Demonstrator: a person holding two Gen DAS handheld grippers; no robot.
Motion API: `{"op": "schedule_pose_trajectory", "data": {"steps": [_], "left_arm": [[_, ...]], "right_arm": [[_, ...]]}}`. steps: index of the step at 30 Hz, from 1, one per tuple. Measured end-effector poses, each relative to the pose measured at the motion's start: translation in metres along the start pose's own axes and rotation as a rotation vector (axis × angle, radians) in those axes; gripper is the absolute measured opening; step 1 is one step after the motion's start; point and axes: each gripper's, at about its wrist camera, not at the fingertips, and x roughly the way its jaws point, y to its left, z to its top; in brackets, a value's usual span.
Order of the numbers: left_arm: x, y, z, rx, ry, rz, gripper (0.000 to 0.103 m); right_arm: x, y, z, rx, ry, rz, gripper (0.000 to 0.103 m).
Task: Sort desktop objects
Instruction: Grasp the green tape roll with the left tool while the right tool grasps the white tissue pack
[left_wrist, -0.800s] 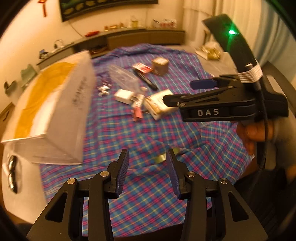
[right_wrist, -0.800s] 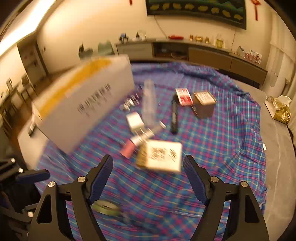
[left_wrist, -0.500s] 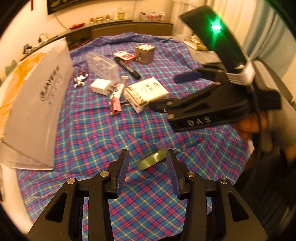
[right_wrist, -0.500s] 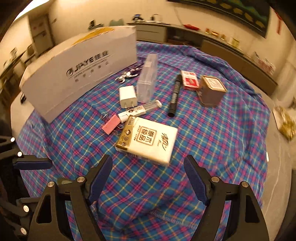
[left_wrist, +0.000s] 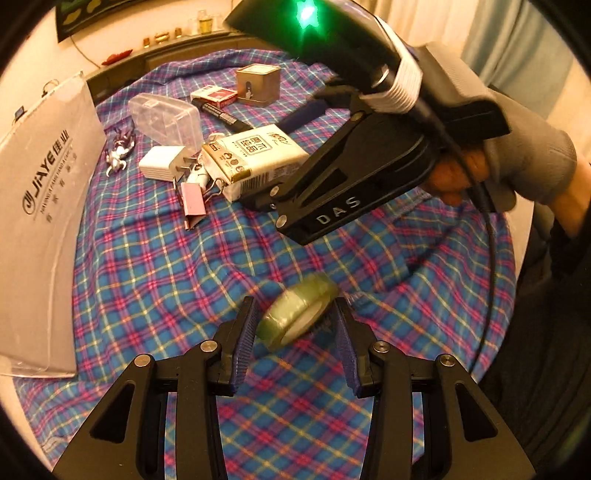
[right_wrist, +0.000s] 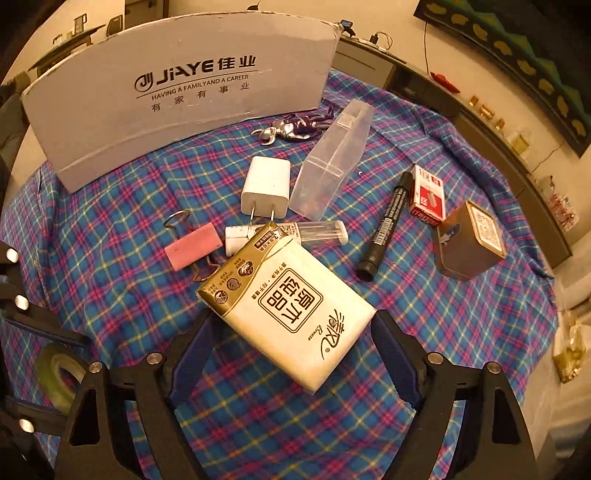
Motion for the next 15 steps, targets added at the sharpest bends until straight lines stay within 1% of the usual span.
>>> {"op": "schedule_pose_trajectory", "data": {"steps": [1, 2, 3, 4, 5, 6, 7, 8, 9, 11, 12, 13, 14, 15], "left_arm": [[0.002, 0.003, 0.001, -0.017, 0.002, -0.009, 0.042], [0.004, 0.008, 0.002, -0.040, -0.003, -0.021, 0.040], [0.003, 0.011, 0.003, -0.055, -0.013, -0.034, 0.036], [0.003, 0.013, 0.004, -0.066, -0.019, -0.039, 0.033], [0.002, 0.015, 0.006, -0.073, -0.024, -0.041, 0.029], [0.002, 0.016, 0.007, -0.078, -0.026, -0.049, 0.016], [0.001, 0.016, 0.006, -0.065, -0.019, -0.066, 0.013], [0.002, 0.017, 0.008, -0.071, -0.018, -0.067, 0.013], [0.001, 0.017, 0.009, -0.073, -0.018, -0.064, 0.015], [0.003, 0.020, 0.013, -0.085, -0.015, -0.045, 0.022], [0.003, 0.022, 0.014, -0.093, -0.017, -0.033, 0.034], [0.006, 0.026, 0.017, -0.100, -0.017, -0.024, 0.045], [0.007, 0.028, 0.018, -0.109, -0.015, -0.019, 0.047], [0.010, 0.030, 0.019, -0.119, -0.012, -0.022, 0.047]], "right_arm": [[0.001, -0.004, -0.001, 0.031, 0.011, 0.041, 0.084], [0.003, -0.008, -0.003, 0.064, 0.016, 0.076, 0.081], [0.004, -0.013, -0.005, 0.100, 0.021, 0.120, 0.077], [0.002, -0.015, -0.006, 0.118, 0.012, 0.129, 0.073], [-0.001, -0.017, -0.007, 0.130, 0.012, 0.133, 0.061], [-0.004, -0.019, -0.008, 0.152, 0.009, 0.156, 0.044], [-0.006, -0.022, -0.006, 0.175, 0.001, 0.186, 0.035], [-0.006, -0.023, -0.004, 0.194, 0.003, 0.203, 0.029], [-0.007, -0.021, -0.003, 0.191, 0.006, 0.197, 0.028], [-0.006, -0.021, 0.004, 0.172, 0.009, 0.184, 0.029], [-0.006, -0.018, 0.005, 0.170, 0.006, 0.177, 0.034], [-0.007, -0.016, 0.006, 0.168, 0.005, 0.171, 0.041], [-0.008, -0.014, 0.008, 0.164, -0.003, 0.158, 0.063], [-0.007, -0.020, 0.009, 0.161, -0.016, 0.143, 0.083]]}}
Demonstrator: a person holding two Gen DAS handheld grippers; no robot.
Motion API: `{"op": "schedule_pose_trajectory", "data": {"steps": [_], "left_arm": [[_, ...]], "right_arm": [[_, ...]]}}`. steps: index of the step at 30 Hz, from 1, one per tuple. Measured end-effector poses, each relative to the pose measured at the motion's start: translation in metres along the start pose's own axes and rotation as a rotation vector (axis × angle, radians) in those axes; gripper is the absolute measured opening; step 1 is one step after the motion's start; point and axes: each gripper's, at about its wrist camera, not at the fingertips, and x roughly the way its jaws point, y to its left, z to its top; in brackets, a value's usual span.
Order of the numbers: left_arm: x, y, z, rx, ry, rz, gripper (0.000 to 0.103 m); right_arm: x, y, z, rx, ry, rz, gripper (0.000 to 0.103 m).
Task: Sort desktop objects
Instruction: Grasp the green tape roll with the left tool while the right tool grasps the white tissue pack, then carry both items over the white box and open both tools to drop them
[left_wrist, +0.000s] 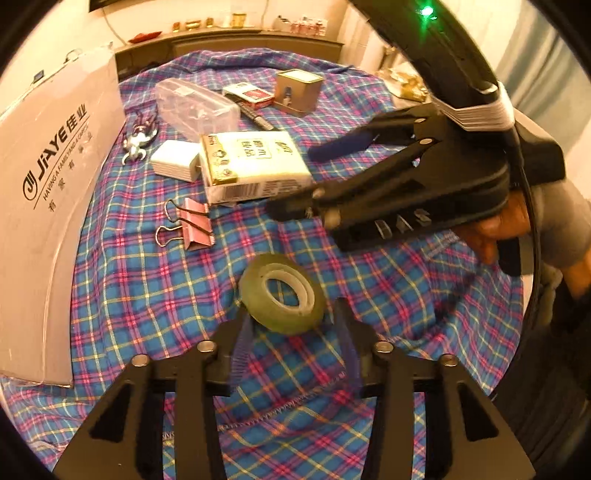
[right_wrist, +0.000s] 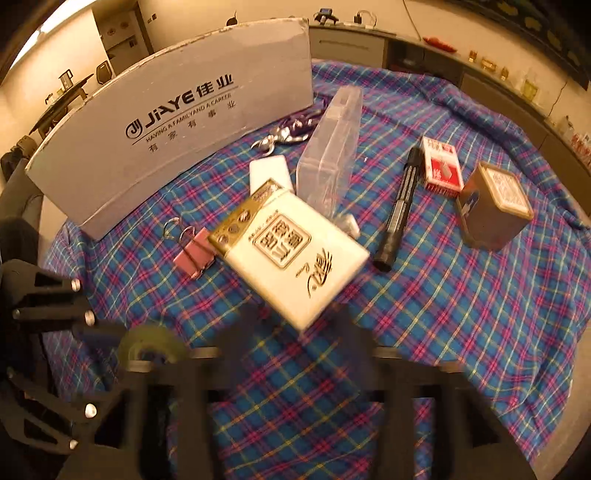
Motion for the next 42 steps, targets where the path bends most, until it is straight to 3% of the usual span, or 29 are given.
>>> {"op": "schedule_pose_trajectory", "data": {"steps": [4, 7, 11, 13, 14, 16, 18, 20, 21, 23, 26, 28, 30, 32, 42], "left_arm": [[0.008, 0.003, 0.011, -0.010, -0.006, 0.028, 0.047], [0.011, 0.012, 0.020, -0.088, -0.002, 0.012, 0.047], [0.011, 0.023, 0.026, -0.173, 0.012, -0.020, 0.046], [0.012, 0.025, 0.028, -0.196, 0.022, -0.027, 0.046], [0.012, 0.026, 0.028, -0.206, 0.025, -0.030, 0.046], [0.012, 0.028, 0.028, -0.215, 0.030, -0.033, 0.025], [0.012, 0.029, 0.026, -0.220, 0.036, -0.033, 0.022], [0.011, 0.031, 0.025, -0.232, 0.039, -0.032, 0.022], [0.009, 0.033, 0.025, -0.242, 0.038, -0.032, 0.022], [0.006, 0.034, 0.026, -0.258, 0.034, -0.024, 0.027], [0.006, 0.032, 0.035, -0.265, 0.032, -0.009, 0.029], [0.008, 0.033, 0.039, -0.271, 0.036, 0.012, 0.027], [0.009, 0.035, 0.039, -0.283, 0.050, 0.019, 0.016], [0.005, 0.033, 0.039, -0.275, 0.040, 0.016, 0.010], [-0.034, 0.029, 0.029, -0.229, -0.038, 0.055, 0.010]], "right_arm": [[0.002, 0.009, 0.014, -0.047, -0.045, -0.066, 0.084], [0.009, 0.017, 0.026, -0.074, -0.049, -0.105, 0.084], [0.018, 0.007, 0.034, -0.026, -0.041, -0.071, 0.082], [0.017, 0.002, 0.033, 0.000, -0.041, -0.042, 0.074], [0.015, -0.002, 0.034, 0.023, -0.039, -0.014, 0.065], [0.009, -0.002, 0.028, 0.060, -0.039, 0.025, 0.056], [0.006, -0.003, 0.026, 0.075, -0.041, 0.040, 0.055], [0.007, -0.004, 0.025, 0.064, -0.041, 0.025, 0.058], [0.006, -0.004, 0.023, 0.055, -0.049, -0.009, 0.072], [0.005, -0.003, 0.023, 0.027, -0.074, -0.103, 0.084], [0.009, -0.001, 0.025, 0.019, -0.087, -0.102, 0.084], [0.018, 0.002, 0.028, -0.006, -0.081, -0.098, 0.081], [0.027, 0.000, 0.029, -0.002, -0.044, -0.077, 0.053], [0.024, -0.009, 0.028, 0.041, -0.049, -0.064, 0.053], [-0.006, -0.038, 0.003, 0.189, -0.139, 0.018, 0.052]]}}
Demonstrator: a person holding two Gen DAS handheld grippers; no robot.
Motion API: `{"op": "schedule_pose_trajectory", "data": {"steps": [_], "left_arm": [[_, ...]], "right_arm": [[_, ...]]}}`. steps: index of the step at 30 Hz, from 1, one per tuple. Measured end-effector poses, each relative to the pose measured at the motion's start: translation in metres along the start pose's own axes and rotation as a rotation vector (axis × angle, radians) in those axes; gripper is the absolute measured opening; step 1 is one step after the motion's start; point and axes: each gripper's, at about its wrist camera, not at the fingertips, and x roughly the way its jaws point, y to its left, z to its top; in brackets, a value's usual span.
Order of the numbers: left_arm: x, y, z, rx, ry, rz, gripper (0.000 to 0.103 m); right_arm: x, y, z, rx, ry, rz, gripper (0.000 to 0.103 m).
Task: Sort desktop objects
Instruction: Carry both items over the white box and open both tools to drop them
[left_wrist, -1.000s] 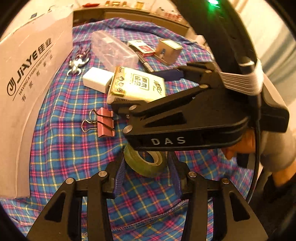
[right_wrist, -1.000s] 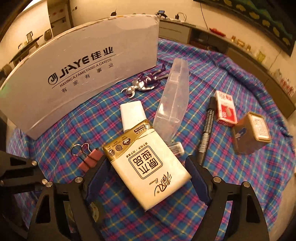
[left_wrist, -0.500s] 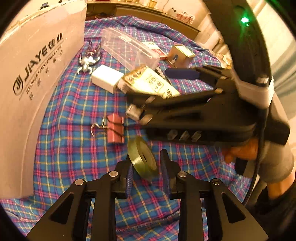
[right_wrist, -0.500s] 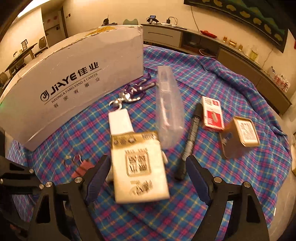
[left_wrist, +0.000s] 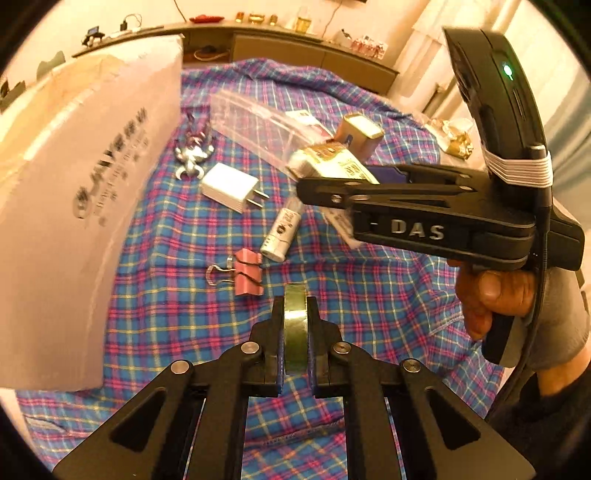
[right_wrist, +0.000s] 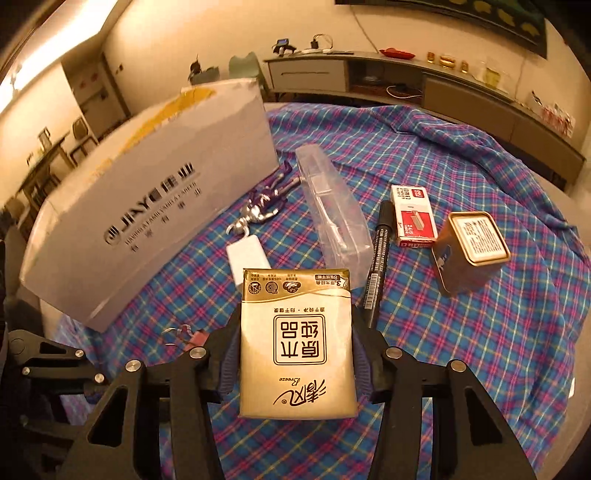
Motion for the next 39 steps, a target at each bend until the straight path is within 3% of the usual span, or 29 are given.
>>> {"op": "schedule_pose_trajectory", "data": {"steps": [10, 20, 31, 39], "left_arm": [[-0.052, 0.028, 0.016, -0.038, -0.094, 0.002, 0.010], [-0.093, 0.062, 0.022, -0.052, -0.164, 0.013, 0.010], [-0.116, 0.103, 0.046, -0.083, -0.227, 0.046, 0.010], [-0.113, 0.141, 0.070, -0.124, -0.227, 0.078, 0.010]], "right_arm": [[-0.043, 0.001, -0.017, 0.150, -0.097, 0.130, 0.052], [-0.055, 0.057, -0.016, 0.135, -0.142, 0.104, 0.052], [-0.070, 0.114, 0.024, 0.034, -0.157, 0.063, 0.052], [-0.057, 0.149, 0.056, -0.037, -0.130, 0.021, 0.052]]}}
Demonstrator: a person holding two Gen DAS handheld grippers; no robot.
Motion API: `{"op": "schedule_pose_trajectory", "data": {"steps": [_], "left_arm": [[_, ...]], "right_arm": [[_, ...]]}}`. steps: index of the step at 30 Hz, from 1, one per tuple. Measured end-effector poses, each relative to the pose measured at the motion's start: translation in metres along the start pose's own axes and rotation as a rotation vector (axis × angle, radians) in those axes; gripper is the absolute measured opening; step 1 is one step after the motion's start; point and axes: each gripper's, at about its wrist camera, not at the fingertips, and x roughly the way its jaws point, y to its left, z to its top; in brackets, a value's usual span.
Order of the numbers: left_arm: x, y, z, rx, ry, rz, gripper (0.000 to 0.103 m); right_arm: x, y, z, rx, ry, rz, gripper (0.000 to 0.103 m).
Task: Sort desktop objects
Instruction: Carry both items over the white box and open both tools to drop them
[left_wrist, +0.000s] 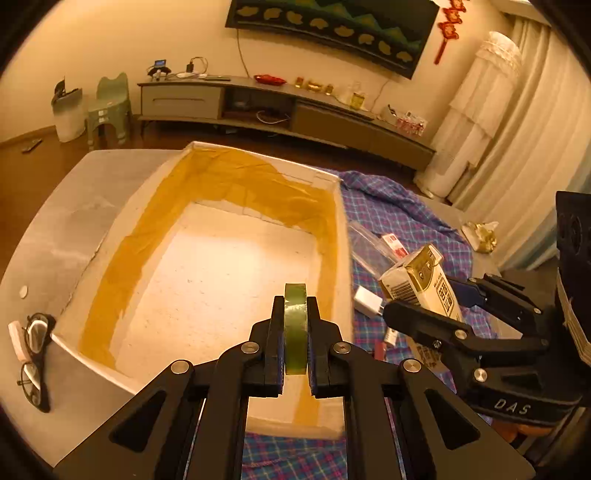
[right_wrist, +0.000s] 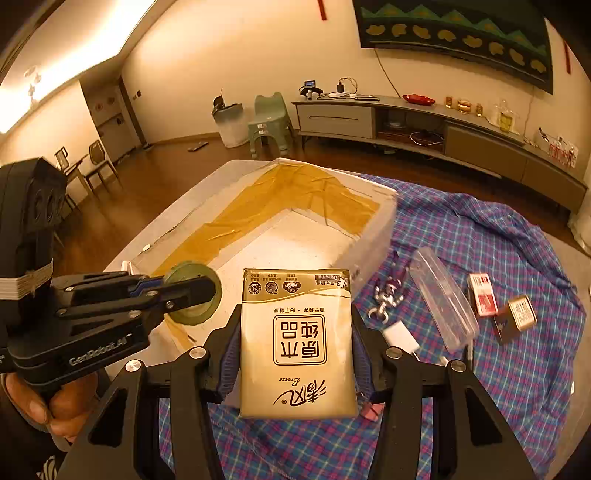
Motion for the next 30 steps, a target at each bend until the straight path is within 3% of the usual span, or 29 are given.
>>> {"op": "schedule_pose_trajectory", "data": {"steps": [14, 30], "left_arm": [[0.043, 0.053, 0.042, -0.108, 0.062, -0.022, 0.010], [0.100, 0.079, 0.092, -0.174, 0.154, -0.021, 0.010]], "right_arm": [[0.050, 0.032, 0.053, -0.113, 0.075, -0.084, 0.052], [0.126, 0.037, 0.087, -0.221, 0.215, -0.155, 0.052]]}}
